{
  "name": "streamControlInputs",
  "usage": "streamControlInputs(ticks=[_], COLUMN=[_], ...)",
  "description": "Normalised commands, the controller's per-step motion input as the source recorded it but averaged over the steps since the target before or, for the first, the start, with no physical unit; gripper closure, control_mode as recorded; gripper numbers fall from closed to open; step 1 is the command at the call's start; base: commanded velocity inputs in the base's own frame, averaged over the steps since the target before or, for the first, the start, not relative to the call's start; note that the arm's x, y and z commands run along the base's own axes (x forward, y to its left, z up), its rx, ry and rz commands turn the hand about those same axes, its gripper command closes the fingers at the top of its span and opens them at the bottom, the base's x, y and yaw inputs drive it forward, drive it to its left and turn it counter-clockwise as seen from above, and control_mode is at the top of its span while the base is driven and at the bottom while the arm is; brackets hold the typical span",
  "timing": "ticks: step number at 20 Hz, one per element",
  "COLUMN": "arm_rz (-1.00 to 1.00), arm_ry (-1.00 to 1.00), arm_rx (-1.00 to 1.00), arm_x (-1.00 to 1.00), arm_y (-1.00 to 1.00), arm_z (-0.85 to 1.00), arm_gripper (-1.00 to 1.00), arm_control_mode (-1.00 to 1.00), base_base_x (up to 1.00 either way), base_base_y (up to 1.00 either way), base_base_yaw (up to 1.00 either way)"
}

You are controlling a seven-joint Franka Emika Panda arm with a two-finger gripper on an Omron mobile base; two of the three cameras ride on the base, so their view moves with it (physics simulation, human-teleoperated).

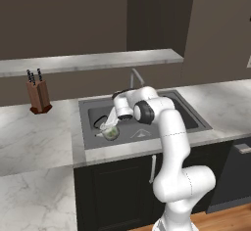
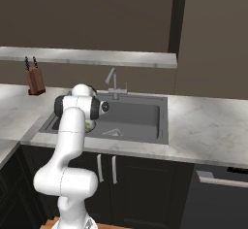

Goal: Open the cabinet, pick the kettle from the cabinet, and place it in the sink.

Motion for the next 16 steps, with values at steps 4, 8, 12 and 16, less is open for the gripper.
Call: streamControlInputs(ticks=[4,8,12,16], arm_rz=[0.01,0.00,0.00,0.00], arm_ry=[0.00,0.00,0.00,0.00], arm_rx=[0.00,0.00,0.00,0.00], arm_x=[-0.07,-0.04,-0.03,-0.04], arm_y=[-0.27,-0.28,-0.34,-0.32], arm_z=[-0.20,-0.21,-0.22,-0.20], arm_gripper=[-1.00,-1.00,-1.00,-1.00], arm_control_mode=[-1.00,-1.00,-1.00,-1.00], base_base_x=[0.00,0.00,0.00,0.00], base_base_y=[0.00,0.00,0.00,0.00], base_base_yaw=[0.00,0.00,0.00,0.00])
